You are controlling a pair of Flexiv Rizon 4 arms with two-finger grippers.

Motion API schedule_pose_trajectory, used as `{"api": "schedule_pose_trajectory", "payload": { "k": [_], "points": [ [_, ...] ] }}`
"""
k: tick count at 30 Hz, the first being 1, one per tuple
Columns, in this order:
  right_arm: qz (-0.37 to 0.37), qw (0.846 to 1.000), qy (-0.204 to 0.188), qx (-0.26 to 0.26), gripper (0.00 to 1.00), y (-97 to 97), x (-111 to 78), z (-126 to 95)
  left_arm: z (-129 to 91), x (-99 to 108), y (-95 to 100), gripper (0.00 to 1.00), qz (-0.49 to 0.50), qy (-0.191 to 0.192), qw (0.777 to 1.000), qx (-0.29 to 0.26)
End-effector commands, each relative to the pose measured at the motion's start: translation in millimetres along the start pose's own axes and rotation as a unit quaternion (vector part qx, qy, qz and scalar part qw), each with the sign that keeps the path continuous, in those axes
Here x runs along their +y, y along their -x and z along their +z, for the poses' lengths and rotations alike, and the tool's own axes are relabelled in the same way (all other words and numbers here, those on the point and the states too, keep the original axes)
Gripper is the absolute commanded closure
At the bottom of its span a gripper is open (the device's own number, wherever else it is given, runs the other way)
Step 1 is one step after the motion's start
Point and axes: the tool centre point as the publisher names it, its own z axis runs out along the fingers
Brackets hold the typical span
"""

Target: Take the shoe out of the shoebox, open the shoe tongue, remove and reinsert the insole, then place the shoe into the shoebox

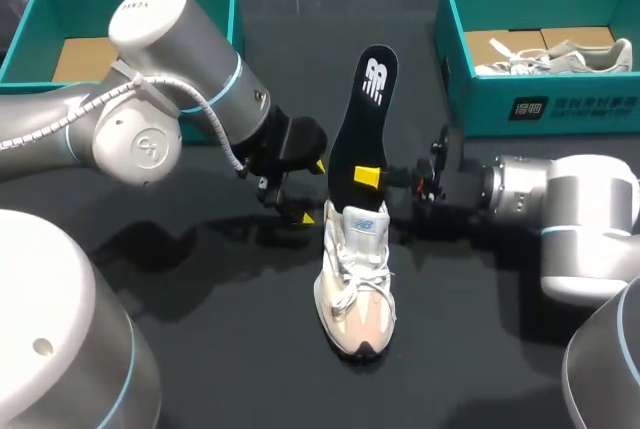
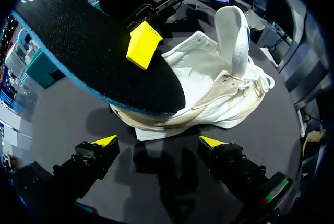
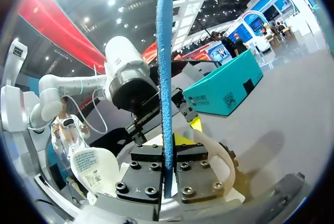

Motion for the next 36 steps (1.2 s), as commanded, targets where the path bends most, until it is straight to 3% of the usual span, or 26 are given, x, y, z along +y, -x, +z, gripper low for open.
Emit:
{"api": "schedule_pose_trajectory", "payload": {
  "k": [1, 14, 21, 33, 36],
  "points": [
    [0.006, 1.000, -0.011, -0.008, 1.00, -2.2, -7.3, 3, 0, 0, 0.0, 0.00, 0.000, 0.000, 1.000, 0.000],
    [0.034, 0.999, -0.021, -0.036, 1.00, -11.3, -32.6, -3, 0, 0, 0.0, 0.00, 0.000, 0.000, 1.000, 0.000],
    [0.065, 0.996, -0.051, -0.036, 1.00, -17.6, -41.8, -6, 0, 0, 0.0, 0.00, 0.000, 0.000, 1.000, 0.000],
    [0.108, 0.991, -0.077, -0.022, 1.00, -11.6, -53.1, -7, 0, 0, 0.0, 0.00, 0.000, 0.000, 1.000, 0.000],
    [0.102, 0.992, -0.075, -0.016, 0.92, -11.1, -49.4, -5, 0, 0, 0.0, 0.00, 0.000, 0.000, 1.000, 0.000]
  ]
}}
